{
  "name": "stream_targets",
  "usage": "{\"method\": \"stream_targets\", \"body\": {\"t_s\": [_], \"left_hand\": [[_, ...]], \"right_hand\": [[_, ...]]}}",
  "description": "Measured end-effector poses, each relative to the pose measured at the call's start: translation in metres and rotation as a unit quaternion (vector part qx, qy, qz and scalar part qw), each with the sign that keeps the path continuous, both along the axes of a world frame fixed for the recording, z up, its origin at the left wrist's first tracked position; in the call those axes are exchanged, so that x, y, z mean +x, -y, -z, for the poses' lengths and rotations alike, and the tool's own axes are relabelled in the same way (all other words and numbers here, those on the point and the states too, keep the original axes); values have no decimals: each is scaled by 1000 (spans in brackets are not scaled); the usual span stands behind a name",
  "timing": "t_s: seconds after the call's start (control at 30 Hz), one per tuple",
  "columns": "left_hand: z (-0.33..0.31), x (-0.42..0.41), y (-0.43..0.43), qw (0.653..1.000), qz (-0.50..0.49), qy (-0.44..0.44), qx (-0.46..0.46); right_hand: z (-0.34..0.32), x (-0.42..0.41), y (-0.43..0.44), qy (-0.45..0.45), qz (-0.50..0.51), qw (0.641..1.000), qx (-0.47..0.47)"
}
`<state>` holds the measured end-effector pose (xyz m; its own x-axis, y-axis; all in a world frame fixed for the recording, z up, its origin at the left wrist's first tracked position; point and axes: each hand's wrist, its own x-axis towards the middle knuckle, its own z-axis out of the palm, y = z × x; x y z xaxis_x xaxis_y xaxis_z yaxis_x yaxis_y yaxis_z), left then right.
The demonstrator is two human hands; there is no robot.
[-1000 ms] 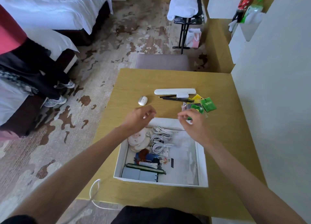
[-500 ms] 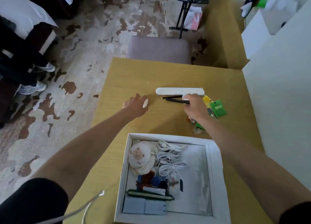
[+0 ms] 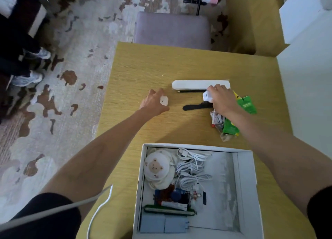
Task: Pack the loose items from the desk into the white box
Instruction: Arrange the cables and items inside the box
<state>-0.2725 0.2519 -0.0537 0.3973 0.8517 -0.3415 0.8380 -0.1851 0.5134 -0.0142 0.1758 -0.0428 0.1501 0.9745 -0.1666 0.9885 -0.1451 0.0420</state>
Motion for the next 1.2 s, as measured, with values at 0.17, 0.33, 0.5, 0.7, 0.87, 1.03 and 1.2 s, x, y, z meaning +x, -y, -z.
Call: {"method": "stream_targets", "body": {"t_s": [0.17, 0.33, 0.5, 0.7, 0.87, 1.03, 1.2], "left_hand": [[-54, -11, 33, 958, -80, 259, -95], [-121, -26, 114, 881, -84, 435, -166], [-137, -46, 201, 806, -126, 482, -320], [-118, -56, 266, 788, -169, 433, -403], [-112, -69, 282, 842, -184, 335, -381], [-112, -83, 279, 894, -127, 271, -334], [-106, -91, 277, 941, -9, 207, -267]], "right_hand": [[-48, -11, 40, -164, -19, 978, 125], [-97, -33, 133, -269, -66, 945, 172], [-118, -64, 220, -356, -93, 930, 22], [-86, -100, 274, -279, -167, 928, -181], [-65, -128, 288, -269, -135, 916, -265], [-64, -140, 279, -279, -103, 901, -316], [-55, -146, 283, -317, -25, 909, -269]]}}
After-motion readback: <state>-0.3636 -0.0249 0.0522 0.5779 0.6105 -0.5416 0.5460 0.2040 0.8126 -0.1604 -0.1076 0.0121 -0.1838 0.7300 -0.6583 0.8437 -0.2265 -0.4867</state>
